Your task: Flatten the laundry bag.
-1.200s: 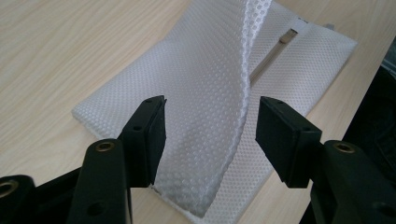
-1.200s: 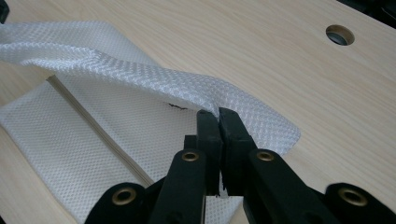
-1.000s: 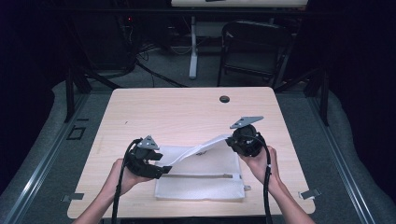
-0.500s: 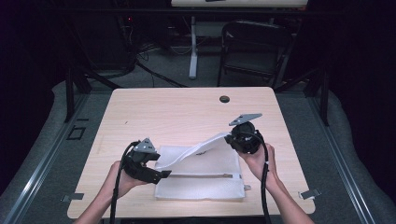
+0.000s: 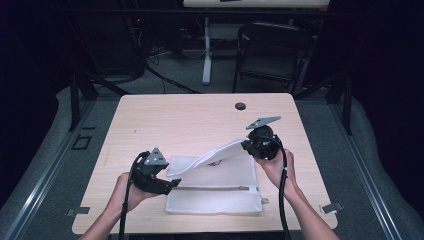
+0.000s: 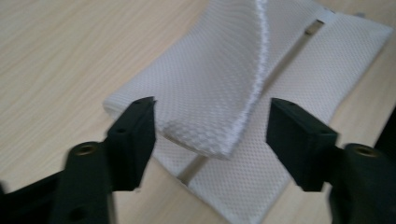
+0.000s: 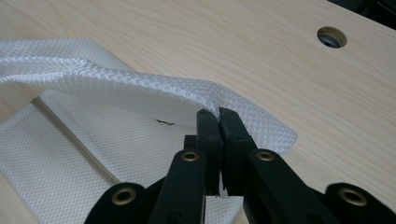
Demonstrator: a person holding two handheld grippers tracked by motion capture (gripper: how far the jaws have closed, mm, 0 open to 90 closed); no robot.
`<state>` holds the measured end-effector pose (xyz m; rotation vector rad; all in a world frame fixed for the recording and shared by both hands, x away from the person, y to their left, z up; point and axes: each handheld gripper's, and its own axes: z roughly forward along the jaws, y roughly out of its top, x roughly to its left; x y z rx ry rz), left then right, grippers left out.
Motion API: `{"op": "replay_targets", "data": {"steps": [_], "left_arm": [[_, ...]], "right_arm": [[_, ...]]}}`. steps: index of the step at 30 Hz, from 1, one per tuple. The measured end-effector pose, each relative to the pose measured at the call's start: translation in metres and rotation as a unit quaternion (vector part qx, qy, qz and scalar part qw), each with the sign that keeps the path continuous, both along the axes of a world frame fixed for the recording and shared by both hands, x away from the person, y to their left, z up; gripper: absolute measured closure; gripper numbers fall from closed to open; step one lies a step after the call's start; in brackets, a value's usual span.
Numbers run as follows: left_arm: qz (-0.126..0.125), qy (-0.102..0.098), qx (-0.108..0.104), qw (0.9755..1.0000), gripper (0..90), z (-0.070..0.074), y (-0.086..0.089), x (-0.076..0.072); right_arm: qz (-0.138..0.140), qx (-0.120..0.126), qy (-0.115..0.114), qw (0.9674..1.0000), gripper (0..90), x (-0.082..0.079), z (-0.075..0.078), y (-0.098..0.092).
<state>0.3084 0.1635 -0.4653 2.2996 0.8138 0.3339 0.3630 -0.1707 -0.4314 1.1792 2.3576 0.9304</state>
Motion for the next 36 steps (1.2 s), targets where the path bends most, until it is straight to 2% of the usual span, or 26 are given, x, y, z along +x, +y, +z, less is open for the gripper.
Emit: {"op": "replay_targets", "data": {"steps": [2, 3, 6, 8, 10, 19, 26, 30, 36], "left_arm": [[0.002, -0.016, -0.002, 0.9999, 45.4, -0.001, 0.000, 0.003], [0.003, -0.028, -0.005, 0.9996, 52.9, 0.000, 0.001, 0.004], [0.008, -0.046, -0.012, 0.9988, 69.3, 0.001, 0.002, 0.009], [0.008, -0.047, -0.010, 0.9988, 78.9, 0.002, 0.002, 0.013], [0.010, -0.046, -0.007, 0.9988, 83.6, 0.003, 0.001, 0.019], [0.030, -0.059, 0.002, 0.9978, 85.3, 0.006, -0.004, 0.038], [0.042, -0.059, -0.001, 0.9974, 85.4, 0.006, -0.006, 0.049], [0.047, -0.059, 0.007, 0.9971, 85.4, 0.007, -0.008, 0.057], [0.059, -0.059, 0.008, 0.9965, 85.4, 0.007, -0.011, 0.073]], "right_arm": [[0.000, -0.001, 0.001, 1.0000, 88.5, 0.002, 0.001, 0.000], [-0.002, 0.002, -0.001, 1.0000, 88.5, 0.002, 0.001, -0.001], [-0.003, 0.002, -0.004, 1.0000, 88.5, 0.005, 0.003, -0.001], [-0.003, 0.002, -0.006, 1.0000, 88.5, 0.007, 0.003, -0.001], [-0.005, 0.004, -0.007, 1.0000, 88.5, 0.009, 0.003, -0.001], [-0.015, 0.002, -0.002, 0.9999, 88.5, 0.023, -0.003, -0.002], [-0.020, 0.003, 0.002, 0.9998, 88.3, 0.033, -0.006, -0.003], [-0.024, 0.003, 0.004, 0.9997, 88.2, 0.038, -0.008, -0.002], [-0.032, -0.002, 0.008, 0.9994, 88.1, 0.048, -0.016, -0.002]]}}
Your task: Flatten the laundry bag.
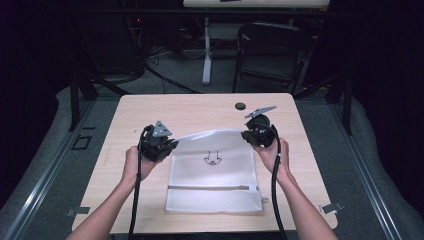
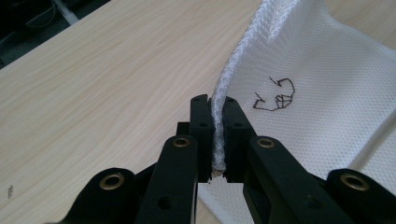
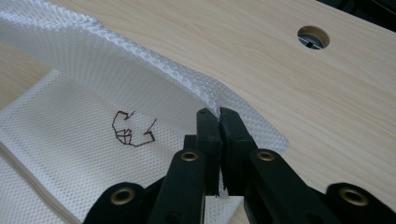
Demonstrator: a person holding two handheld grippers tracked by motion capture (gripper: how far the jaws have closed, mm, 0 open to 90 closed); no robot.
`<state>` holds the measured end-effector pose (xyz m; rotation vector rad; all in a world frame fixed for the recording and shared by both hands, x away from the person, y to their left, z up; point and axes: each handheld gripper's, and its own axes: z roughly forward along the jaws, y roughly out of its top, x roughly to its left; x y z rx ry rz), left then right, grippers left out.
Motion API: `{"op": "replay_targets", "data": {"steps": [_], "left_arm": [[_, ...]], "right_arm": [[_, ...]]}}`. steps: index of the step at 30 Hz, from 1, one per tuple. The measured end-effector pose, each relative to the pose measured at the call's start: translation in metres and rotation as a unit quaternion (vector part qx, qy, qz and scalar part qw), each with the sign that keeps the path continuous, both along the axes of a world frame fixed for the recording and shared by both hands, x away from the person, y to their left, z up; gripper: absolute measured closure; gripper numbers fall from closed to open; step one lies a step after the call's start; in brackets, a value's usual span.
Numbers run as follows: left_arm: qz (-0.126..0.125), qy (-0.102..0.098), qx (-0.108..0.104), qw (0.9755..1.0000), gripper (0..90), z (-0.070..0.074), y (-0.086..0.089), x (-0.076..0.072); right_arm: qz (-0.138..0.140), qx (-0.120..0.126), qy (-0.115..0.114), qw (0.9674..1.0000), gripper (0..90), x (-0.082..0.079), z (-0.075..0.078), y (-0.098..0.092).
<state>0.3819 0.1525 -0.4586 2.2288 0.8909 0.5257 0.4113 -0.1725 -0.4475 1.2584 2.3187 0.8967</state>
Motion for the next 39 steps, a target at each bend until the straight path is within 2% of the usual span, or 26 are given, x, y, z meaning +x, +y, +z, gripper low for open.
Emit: {"op": "replay_targets", "data": {"steps": [12, 18, 19, 26, 28, 30, 32, 34, 39], "left_arm": [[0.015, -0.003, 0.017, 0.9997, 85.4, -0.004, -0.011, 0.021], [0.023, 0.010, 0.026, 0.9994, 85.4, -0.011, -0.013, 0.034], [0.027, 0.006, 0.027, 0.9993, 85.4, -0.012, -0.014, 0.036], [0.036, 0.016, 0.032, 0.9987, 85.4, -0.018, -0.014, 0.049], [0.040, 0.020, 0.033, 0.9984, 85.4, -0.020, -0.015, 0.053], [0.043, 0.013, 0.039, 0.9982, 85.4, -0.023, -0.017, 0.057], [0.044, 0.018, 0.044, 0.9979, 85.4, -0.027, -0.017, 0.064], [0.047, 0.022, 0.048, 0.9975, 85.3, -0.030, -0.018, 0.071], [0.060, 0.033, 0.043, 0.9967, 84.5, -0.034, -0.019, 0.086]], "right_arm": [[-0.023, 0.013, 0.023, 0.9994, 87.3, 0.022, -0.010, -0.006], [-0.033, 0.015, 0.029, 0.9989, 86.0, 0.031, -0.014, -0.005], [-0.032, 0.018, 0.029, 0.9989, 84.9, 0.032, -0.015, -0.005], [-0.046, 0.022, 0.028, 0.9983, 70.8, 0.037, -0.013, -0.010], [-0.053, 0.028, 0.025, 0.9979, 64.4, 0.037, -0.011, -0.014], [-0.056, 0.035, 0.029, 0.9974, 60.2, 0.036, -0.010, -0.017], [-0.053, 0.044, 0.042, 0.9967, 56.6, 0.033, -0.009, -0.020], [-0.045, 0.039, 0.047, 0.9971, 55.6, 0.025, -0.010, -0.022], [-0.037, 0.035, 0.057, 0.9971, 53.8, 0.009, -0.015, -0.030]]}}
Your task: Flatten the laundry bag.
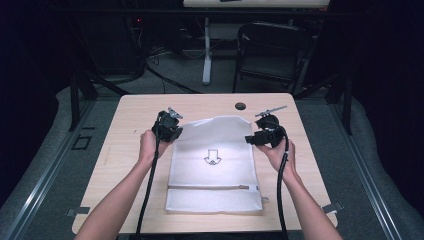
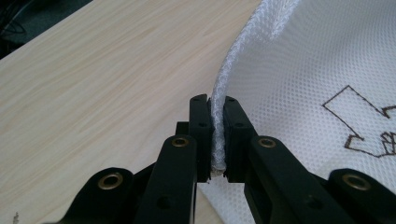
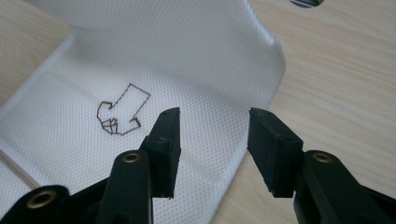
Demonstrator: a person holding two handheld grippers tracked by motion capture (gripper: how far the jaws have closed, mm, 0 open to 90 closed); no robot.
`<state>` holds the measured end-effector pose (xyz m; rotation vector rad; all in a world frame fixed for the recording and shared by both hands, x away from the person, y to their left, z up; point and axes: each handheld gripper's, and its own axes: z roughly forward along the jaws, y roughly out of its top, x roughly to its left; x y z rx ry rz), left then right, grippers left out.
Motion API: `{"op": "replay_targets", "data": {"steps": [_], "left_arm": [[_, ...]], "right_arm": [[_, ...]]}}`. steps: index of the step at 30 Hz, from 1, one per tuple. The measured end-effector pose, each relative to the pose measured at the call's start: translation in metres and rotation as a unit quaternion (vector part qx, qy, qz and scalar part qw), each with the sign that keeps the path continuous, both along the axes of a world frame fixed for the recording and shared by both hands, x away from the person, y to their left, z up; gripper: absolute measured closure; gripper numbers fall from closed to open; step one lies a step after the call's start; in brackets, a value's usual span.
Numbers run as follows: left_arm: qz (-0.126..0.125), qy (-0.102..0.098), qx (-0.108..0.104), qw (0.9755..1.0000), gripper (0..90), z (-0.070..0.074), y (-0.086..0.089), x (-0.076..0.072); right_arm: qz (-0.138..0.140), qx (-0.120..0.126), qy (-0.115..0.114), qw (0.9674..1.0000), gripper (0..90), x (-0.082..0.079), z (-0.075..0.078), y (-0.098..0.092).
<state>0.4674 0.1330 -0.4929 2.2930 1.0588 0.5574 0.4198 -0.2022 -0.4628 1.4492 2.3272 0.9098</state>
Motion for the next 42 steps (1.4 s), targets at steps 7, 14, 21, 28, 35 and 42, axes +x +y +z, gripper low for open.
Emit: {"op": "replay_targets", "data": {"steps": [7, 14, 21, 28, 35, 42], "left_arm": [[0.017, 0.030, -0.002, 0.9994, 76.0, -0.008, 0.002, 0.017], [0.025, 0.059, -0.021, 0.9977, 46.6, -0.014, 0.006, 0.021], [0.010, 0.062, -0.030, 0.9976, 28.4, -0.008, 0.002, 0.006], [-0.017, 0.061, -0.045, 0.9970, 17.7, -0.004, -0.001, -0.019], [-0.051, 0.066, -0.036, 0.9958, 14.7, -0.008, -0.002, -0.047], [-0.102, 0.065, -0.038, 0.9919, 14.3, -0.002, -0.013, -0.075]], "right_arm": [[-0.001, 0.010, 0.014, 0.9999, 50.0, -0.010, -0.013, -0.009], [0.003, 0.013, 0.023, 0.9997, 49.1, -0.019, -0.016, -0.017], [0.013, 0.024, 0.024, 0.9993, 45.0, -0.031, -0.015, -0.024], [0.033, 0.031, 0.032, 0.9985, 37.9, -0.044, -0.016, -0.026], [0.070, 0.029, 0.043, 0.9962, 33.4, -0.055, -0.021, -0.017], [0.096, 0.007, 0.031, 0.9949, 44.7, -0.059, -0.030, -0.002]]}}
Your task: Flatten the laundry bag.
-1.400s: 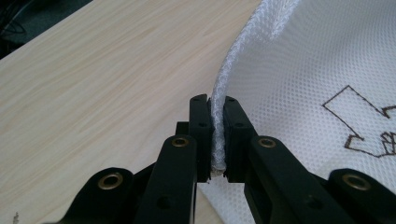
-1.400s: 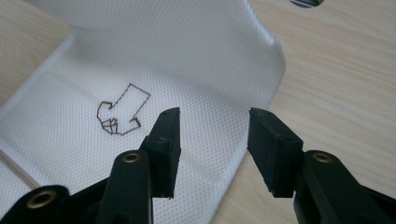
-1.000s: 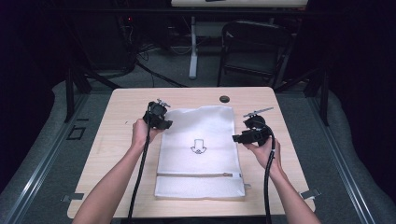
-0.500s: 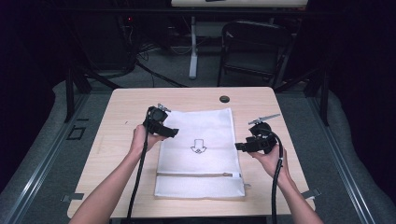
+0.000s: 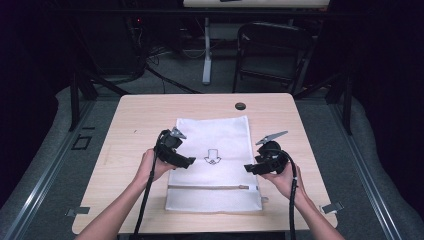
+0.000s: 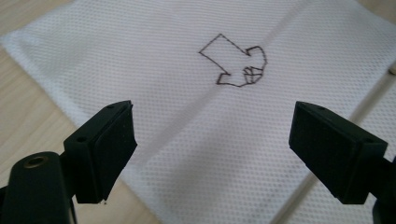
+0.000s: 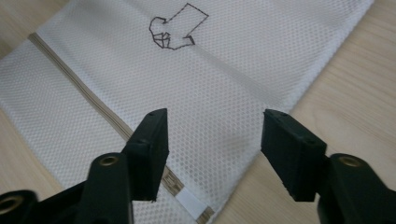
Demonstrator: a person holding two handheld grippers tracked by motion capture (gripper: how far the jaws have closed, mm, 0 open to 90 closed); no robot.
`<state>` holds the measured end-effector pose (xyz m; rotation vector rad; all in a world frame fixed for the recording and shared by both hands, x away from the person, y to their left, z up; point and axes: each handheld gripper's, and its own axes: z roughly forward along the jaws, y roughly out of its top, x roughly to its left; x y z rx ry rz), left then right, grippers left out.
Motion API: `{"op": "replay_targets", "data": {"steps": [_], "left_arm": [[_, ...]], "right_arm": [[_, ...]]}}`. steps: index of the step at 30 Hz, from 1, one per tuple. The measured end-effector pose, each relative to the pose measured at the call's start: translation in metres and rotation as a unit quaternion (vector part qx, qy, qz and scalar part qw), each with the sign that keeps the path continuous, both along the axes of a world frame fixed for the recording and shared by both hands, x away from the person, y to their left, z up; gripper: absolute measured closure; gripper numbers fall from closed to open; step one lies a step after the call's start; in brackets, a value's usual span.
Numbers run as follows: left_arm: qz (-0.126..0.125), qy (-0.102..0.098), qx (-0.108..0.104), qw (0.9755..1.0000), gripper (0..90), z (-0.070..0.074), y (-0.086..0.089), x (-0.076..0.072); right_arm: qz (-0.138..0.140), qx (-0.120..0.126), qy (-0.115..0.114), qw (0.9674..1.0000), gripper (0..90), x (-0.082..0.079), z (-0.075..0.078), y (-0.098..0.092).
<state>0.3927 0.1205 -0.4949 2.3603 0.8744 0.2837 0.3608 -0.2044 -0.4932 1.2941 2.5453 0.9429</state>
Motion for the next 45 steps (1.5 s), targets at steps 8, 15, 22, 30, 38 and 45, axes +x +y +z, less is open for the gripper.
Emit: {"op": "replay_targets", "data": {"steps": [8, 15, 22, 30, 38, 45], "left_arm": [[-0.044, -0.002, -0.019, 0.9988, 12.9, 0.001, -0.012, -0.024], [-0.068, -0.004, -0.016, 0.9975, 11.1, -0.005, -0.020, -0.034], [-0.091, 0.007, 0.001, 0.9958, 2.5, -0.015, -0.032, -0.042], [-0.121, 0.019, -0.030, 0.9921, 7.1, -0.012, -0.048, -0.048], [-0.155, 0.027, -0.033, 0.9870, 16.5, -0.016, -0.065, -0.051], [-0.192, 0.036, -0.028, 0.9804, 22.9, -0.023, -0.087, -0.051]], "right_arm": [[0.018, 0.001, -0.001, 0.9998, 68.9, 0.001, -0.011, 0.005], [0.025, -0.028, 0.015, 0.9992, 90.0, 0.008, -0.033, 0.013], [0.036, -0.069, 0.030, 0.9965, 90.0, 0.014, -0.053, 0.015], [0.042, -0.078, 0.040, 0.9953, 90.0, 0.017, -0.063, 0.011], [0.037, -0.061, 0.046, 0.9964, 90.0, 0.017, -0.064, 0.009], [0.042, -0.054, 0.053, 0.9962, 90.0, 0.019, -0.064, 0.007]]}}
